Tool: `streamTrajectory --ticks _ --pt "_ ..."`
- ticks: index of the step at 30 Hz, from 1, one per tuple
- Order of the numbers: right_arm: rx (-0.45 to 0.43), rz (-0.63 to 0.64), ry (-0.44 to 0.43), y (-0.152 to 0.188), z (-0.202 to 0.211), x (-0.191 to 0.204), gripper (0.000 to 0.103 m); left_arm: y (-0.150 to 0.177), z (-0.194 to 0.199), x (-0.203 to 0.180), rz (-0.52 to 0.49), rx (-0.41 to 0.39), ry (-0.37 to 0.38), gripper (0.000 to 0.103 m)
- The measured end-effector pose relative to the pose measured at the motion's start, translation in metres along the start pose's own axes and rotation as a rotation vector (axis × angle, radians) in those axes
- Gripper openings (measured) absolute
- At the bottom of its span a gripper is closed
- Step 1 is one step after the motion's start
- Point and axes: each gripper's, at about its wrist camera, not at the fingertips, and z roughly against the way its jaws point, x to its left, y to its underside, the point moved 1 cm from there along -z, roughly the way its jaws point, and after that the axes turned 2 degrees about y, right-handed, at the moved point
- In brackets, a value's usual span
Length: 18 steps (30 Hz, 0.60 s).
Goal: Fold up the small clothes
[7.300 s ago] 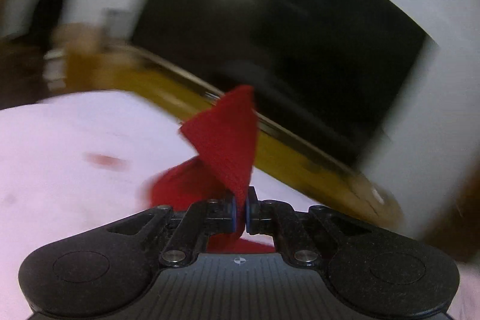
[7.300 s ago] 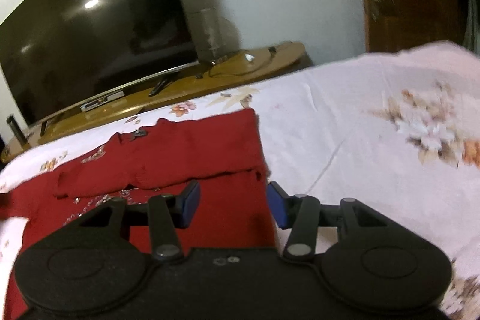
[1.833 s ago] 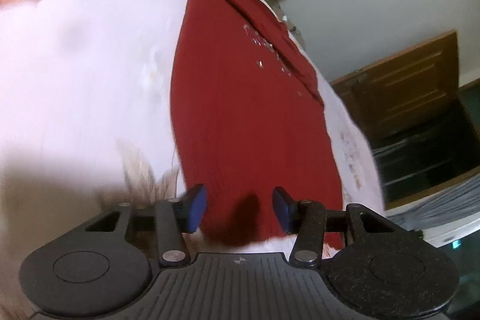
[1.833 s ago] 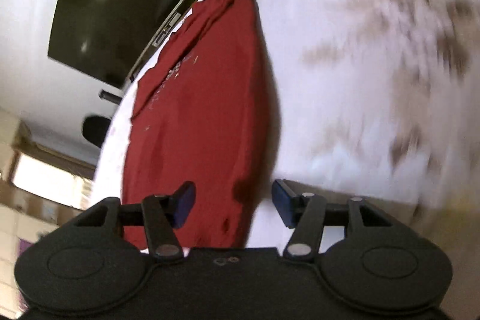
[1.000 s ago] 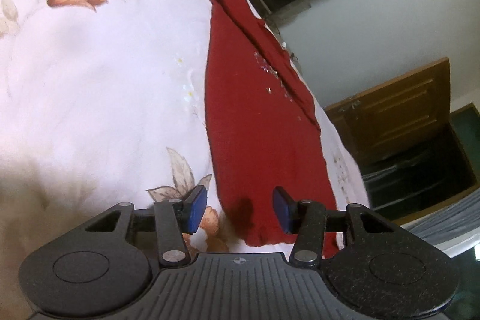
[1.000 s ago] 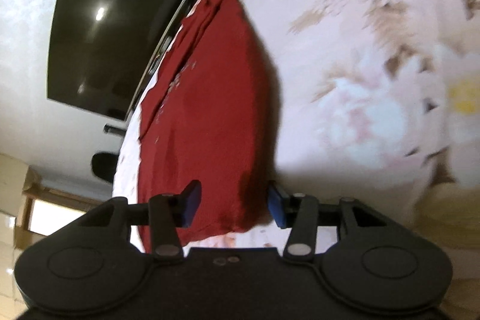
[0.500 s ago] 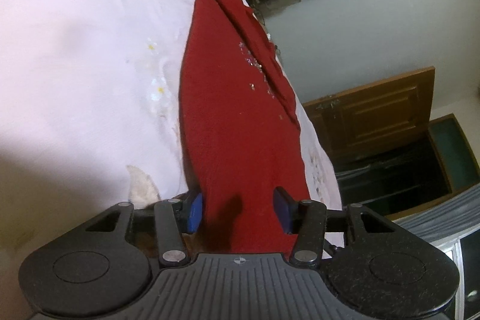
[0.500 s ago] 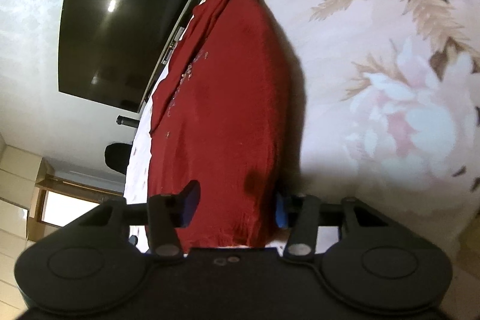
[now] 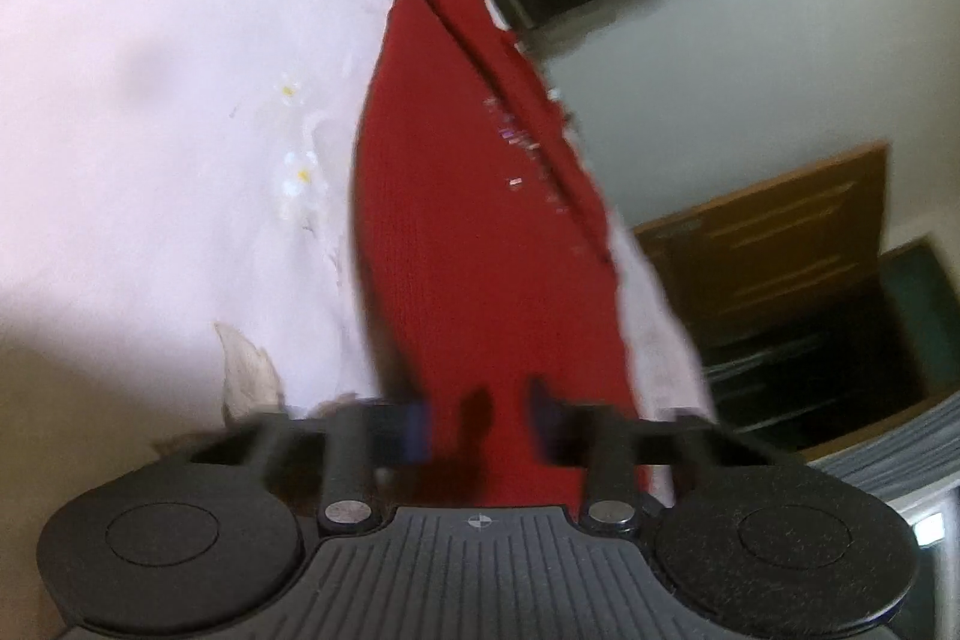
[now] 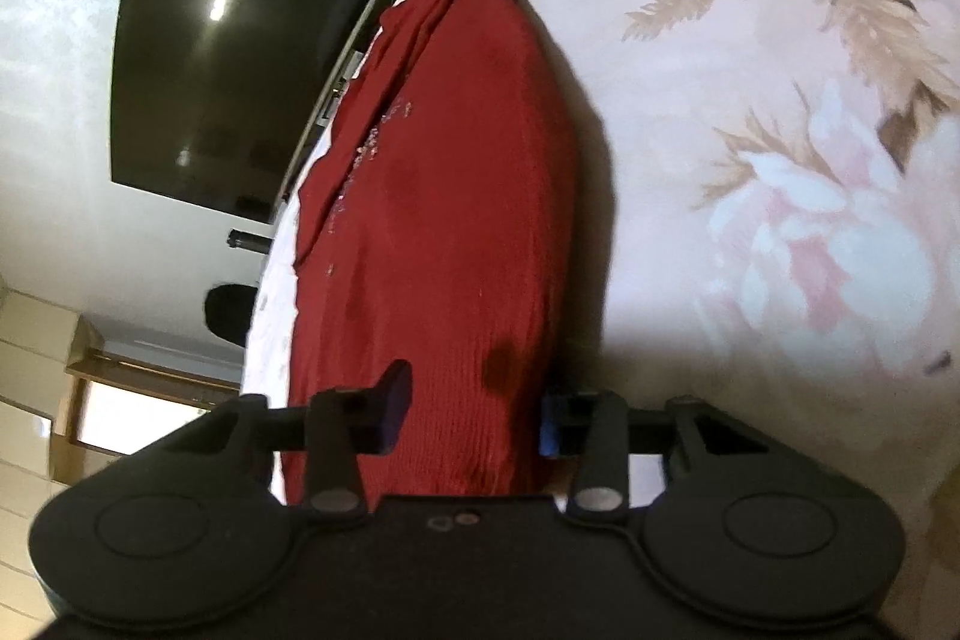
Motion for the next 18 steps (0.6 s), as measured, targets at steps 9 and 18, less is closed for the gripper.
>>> streamTrajectory --ticks 9,18 --pt "-0.17 0.205 0.052 0.001 0.04 0.044 0.005 -0.002 0.054 0.001 -0.043 -0.148 0.024 0.002" --pt "-0.1 0.082 0.181 0.011 0.014 0.0 0.006 0.004 0.049 0.025 0.021 -0.056 0.006 0.001"
